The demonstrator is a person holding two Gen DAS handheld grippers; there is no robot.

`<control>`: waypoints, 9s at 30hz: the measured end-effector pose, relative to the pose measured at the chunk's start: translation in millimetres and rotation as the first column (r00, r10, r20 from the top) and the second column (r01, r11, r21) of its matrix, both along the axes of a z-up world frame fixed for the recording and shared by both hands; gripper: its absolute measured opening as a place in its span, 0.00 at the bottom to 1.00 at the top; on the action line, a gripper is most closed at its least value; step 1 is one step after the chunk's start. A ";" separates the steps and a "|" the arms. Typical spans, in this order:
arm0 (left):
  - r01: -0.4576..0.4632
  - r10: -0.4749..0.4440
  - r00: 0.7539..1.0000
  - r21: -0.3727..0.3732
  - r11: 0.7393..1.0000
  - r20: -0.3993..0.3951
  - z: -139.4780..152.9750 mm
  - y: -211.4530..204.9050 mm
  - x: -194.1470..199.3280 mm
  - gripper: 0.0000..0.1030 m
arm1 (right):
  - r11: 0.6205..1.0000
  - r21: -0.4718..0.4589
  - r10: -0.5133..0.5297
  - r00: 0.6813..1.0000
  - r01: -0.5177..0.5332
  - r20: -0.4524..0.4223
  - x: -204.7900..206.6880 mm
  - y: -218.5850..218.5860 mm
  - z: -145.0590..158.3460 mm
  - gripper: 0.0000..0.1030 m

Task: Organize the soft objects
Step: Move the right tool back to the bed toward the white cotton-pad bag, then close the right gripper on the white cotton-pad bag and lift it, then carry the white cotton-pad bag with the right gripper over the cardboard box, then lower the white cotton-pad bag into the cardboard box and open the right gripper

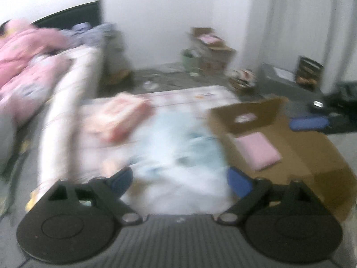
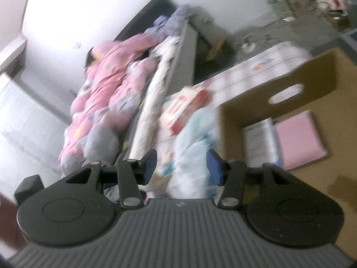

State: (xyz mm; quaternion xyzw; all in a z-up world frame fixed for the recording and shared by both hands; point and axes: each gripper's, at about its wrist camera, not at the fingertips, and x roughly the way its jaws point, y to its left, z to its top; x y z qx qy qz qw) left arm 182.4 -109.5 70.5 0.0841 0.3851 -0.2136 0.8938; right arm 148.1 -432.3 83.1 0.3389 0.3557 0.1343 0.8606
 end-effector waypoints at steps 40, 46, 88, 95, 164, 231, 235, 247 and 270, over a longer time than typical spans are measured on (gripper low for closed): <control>-0.398 0.400 0.913 -0.032 0.917 0.078 -74.6 187.9 -94.5 1.00 | 0.952 -0.202 0.235 0.972 -0.231 -0.005 -30.0 248.5 -76.0 0.80; -0.396 0.396 0.913 -0.021 0.918 0.099 -77.0 194.1 -84.7 1.00 | 0.943 -0.224 0.256 0.967 -0.248 0.005 -20.9 263.4 -73.2 0.80; -0.036 0.051 0.994 -0.147 0.988 0.101 -82.1 147.3 18.6 0.67 | 0.993 -0.091 0.074 0.996 -0.079 -0.056 98.0 212.3 -74.3 0.56; 0.158 -0.173 0.961 0.083 0.984 0.216 -89.4 75.5 27.8 0.93 | 0.998 -0.030 0.045 0.996 -0.048 -0.082 103.6 211.4 -86.2 0.55; 0.222 -0.218 0.969 -0.022 0.975 0.116 -96.3 100.5 -99.2 0.24 | 0.990 0.075 0.129 0.983 -0.119 -0.133 3.6 216.4 -124.2 0.60; 0.337 -0.335 0.942 -0.101 0.936 0.035 -11.8 -41.4 -29.7 0.37 | 0.998 0.002 0.058 0.995 -0.058 0.087 -30.1 62.6 -20.3 0.17; 0.372 -0.384 0.922 -0.148 0.916 -0.059 -20.6 -101.4 5.7 0.36 | 1.000 -0.027 -0.002 0.999 0.003 0.038 -17.6 2.0 -19.7 0.17; 0.427 -0.435 0.871 -0.083 0.900 -0.228 -68.4 -244.8 69.0 0.34 | 0.995 -0.081 -0.075 0.985 0.063 -0.155 38.4 -131.1 -63.9 0.17; 0.411 -0.404 0.858 -0.048 0.910 -0.316 -121.0 -317.3 92.7 0.50 | 0.830 -0.556 -0.093 0.974 -0.037 -0.205 103.9 -157.8 -85.2 0.50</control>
